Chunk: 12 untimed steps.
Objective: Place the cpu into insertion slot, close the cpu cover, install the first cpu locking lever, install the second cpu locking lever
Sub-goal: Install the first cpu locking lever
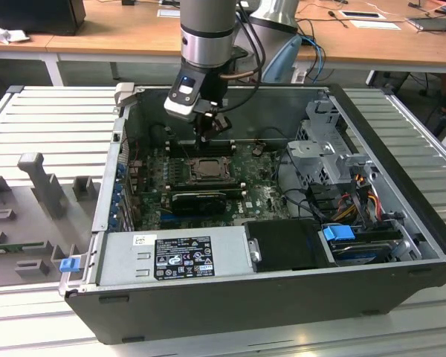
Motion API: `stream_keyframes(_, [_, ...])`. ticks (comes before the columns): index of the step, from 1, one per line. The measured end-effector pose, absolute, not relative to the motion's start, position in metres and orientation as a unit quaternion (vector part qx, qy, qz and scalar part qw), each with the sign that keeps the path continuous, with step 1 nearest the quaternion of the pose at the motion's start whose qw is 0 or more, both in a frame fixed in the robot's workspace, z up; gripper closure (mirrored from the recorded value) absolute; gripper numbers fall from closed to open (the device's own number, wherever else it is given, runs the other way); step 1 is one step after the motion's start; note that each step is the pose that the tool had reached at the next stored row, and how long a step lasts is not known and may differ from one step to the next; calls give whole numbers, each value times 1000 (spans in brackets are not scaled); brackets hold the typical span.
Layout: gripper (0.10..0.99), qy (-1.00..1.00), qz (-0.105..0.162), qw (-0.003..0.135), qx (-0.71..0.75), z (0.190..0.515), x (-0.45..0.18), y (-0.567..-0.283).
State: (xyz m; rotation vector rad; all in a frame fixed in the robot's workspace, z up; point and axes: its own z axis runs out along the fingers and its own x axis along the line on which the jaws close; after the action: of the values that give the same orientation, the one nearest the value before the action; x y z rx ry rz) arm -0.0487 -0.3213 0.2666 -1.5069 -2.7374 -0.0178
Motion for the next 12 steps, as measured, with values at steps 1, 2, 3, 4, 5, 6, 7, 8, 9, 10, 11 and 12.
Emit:
stream_keyframes(1, [980, -877, -6, 8, -481, 267, -49, -321])
stream_keyframes(2, [980, -878, -6, 8, -479, 267, -49, -321])
stream_keyframes(3, [980, -880, -6, 8, -476, 267, -49, -321])
stream_keyframes(4, [980, -881, -6, 8, -473, 267, -49, -321])
stream_keyframes(5, [980, -882, -6, 8, -472, 267, -49, -321])
stream_keyframes(6, [980, -882, -6, 8, -470, 267, -49, -321])
stream_keyframes(7, [980, -883, -6, 8, -469, 267, -49, -321])
stream_keyframes(8, [980, -884, -6, 8, -467, 267, -49, -321])
stream_keyframes(9, [980, -885, -6, 9, -465, 267, -49, -321])
stream_keyframes(10, [980, -887, -6, 9, -461, 267, -49, -321])
stream_keyframes(11, [980, -889, -5, 9, -458, 267, -49, -321])
stream_keyframes(12, [980, -891, -5, 9, -454, 267, -49, -321])
